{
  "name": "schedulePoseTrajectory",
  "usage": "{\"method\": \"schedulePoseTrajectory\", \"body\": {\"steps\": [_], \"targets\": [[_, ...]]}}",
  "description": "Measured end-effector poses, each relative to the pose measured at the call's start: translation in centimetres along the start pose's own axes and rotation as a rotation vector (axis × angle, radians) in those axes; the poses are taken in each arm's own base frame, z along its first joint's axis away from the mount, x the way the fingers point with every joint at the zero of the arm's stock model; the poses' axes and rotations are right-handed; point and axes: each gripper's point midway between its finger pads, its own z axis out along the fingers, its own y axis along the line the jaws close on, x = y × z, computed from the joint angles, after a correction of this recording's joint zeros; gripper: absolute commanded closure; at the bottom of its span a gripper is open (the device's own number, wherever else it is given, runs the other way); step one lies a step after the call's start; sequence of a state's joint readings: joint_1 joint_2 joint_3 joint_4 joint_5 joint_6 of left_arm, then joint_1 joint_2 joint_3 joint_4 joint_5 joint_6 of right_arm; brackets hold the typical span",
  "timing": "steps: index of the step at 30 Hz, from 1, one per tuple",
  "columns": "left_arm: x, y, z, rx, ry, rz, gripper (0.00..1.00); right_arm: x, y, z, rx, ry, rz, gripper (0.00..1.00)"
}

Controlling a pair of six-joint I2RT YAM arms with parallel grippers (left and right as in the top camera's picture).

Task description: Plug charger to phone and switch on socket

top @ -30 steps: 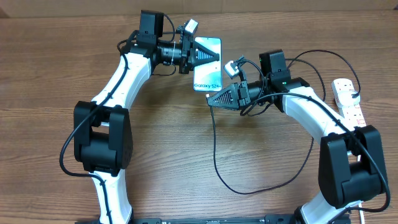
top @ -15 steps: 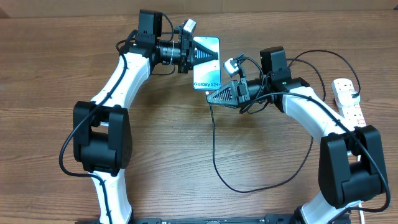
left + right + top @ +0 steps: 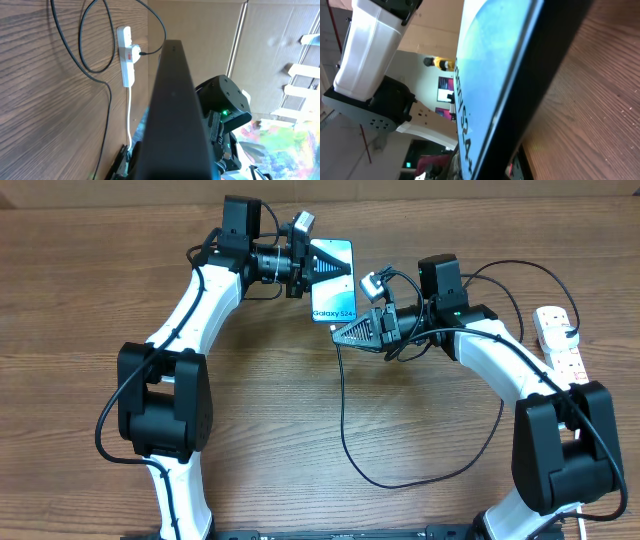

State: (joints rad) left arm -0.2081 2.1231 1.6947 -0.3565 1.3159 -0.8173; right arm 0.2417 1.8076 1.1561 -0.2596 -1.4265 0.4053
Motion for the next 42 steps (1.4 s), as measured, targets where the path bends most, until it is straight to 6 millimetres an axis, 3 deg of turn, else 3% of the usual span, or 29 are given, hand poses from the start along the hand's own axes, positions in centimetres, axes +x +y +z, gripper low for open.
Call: {"method": "schedulePoseTrajectory", "body": {"steps": [20,31,42], "targets": [[-0.6,-0.3,0.0,0.0,-0.019,0.006,0.96,-1.1,0.5,-0.7,-0.012,-0.023,0.02,0.96],[-1.7,-1.1,0.3,0.002,-0.059,0.111,0.96,-1.4,0.8,-1.7,-0.03,-0.033,0.005,0.96],[-1.8,-1.2,0.3,0.006,-0.064,0.002,0.96,-1.3,1.0,-1.7,-0.04,-0.027,0.005,0.96]]}}
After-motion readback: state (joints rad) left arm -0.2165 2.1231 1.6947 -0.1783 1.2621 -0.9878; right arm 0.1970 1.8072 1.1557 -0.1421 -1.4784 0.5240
